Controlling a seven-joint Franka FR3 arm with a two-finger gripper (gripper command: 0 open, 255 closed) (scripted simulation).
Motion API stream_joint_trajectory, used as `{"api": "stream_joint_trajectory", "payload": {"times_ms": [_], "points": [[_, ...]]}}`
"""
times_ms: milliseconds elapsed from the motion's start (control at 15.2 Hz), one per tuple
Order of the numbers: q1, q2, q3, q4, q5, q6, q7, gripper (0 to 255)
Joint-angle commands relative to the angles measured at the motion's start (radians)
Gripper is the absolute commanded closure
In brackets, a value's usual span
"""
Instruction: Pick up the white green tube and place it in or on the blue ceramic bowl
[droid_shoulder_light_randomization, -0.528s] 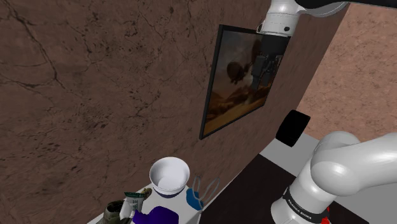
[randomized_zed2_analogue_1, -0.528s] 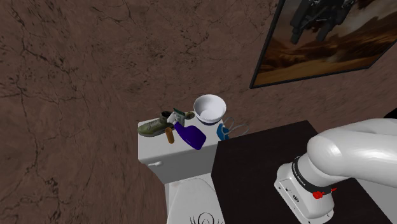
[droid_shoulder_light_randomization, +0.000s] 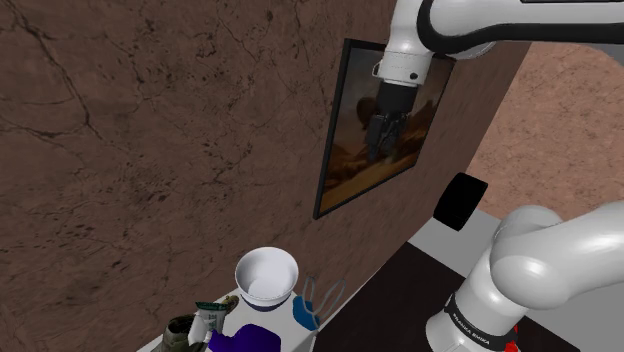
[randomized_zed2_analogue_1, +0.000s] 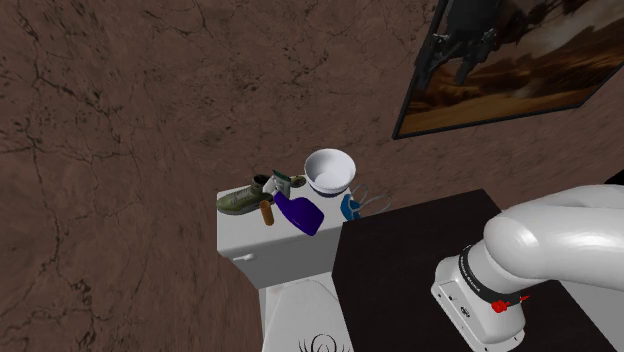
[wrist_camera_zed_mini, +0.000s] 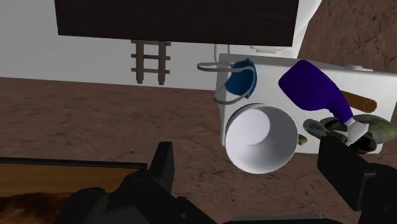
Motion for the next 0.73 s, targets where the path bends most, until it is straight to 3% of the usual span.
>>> {"api": "stream_joint_trajectory", "payload": {"times_ms": [0, 660], "points": [[0.018, 0.033, 0.029, -0.030, 0.019, 0.067, 0.011, 0], [0.084, 0.284, 0.152, -0.084, 0.068, 0.381, 0.038, 0]]}}
